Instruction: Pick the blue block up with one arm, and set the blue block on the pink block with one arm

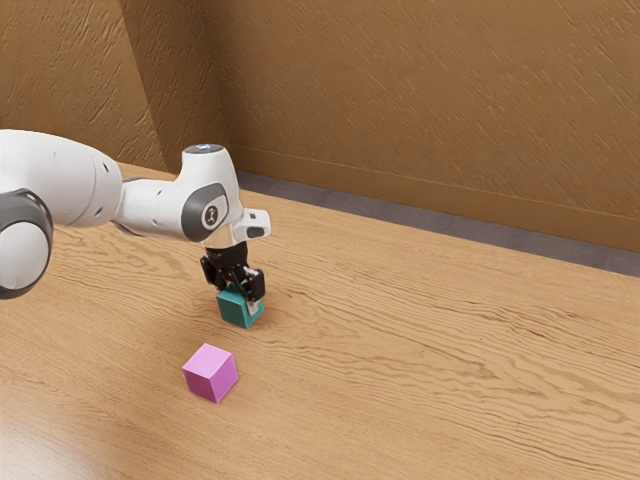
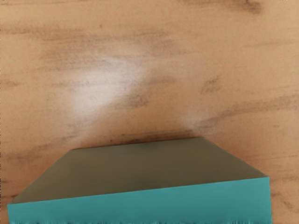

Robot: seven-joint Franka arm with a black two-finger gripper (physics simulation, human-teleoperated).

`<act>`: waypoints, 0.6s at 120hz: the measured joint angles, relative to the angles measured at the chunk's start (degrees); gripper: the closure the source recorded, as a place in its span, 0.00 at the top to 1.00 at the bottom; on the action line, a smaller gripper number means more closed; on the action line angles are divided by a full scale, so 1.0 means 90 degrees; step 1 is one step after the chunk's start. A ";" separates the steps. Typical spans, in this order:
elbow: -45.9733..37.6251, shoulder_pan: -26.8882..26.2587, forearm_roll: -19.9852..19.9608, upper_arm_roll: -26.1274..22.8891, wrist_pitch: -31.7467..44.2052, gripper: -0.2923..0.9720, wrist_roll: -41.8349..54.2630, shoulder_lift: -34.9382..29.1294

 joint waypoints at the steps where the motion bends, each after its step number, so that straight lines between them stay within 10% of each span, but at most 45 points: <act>1: 0.0000 0.0000 0.0000 0.0001 0.0000 0.57 0.0000 -0.0001; 72: -0.2221 -0.0026 0.0058 -0.0186 -0.0446 0.54 -0.0248 -0.2553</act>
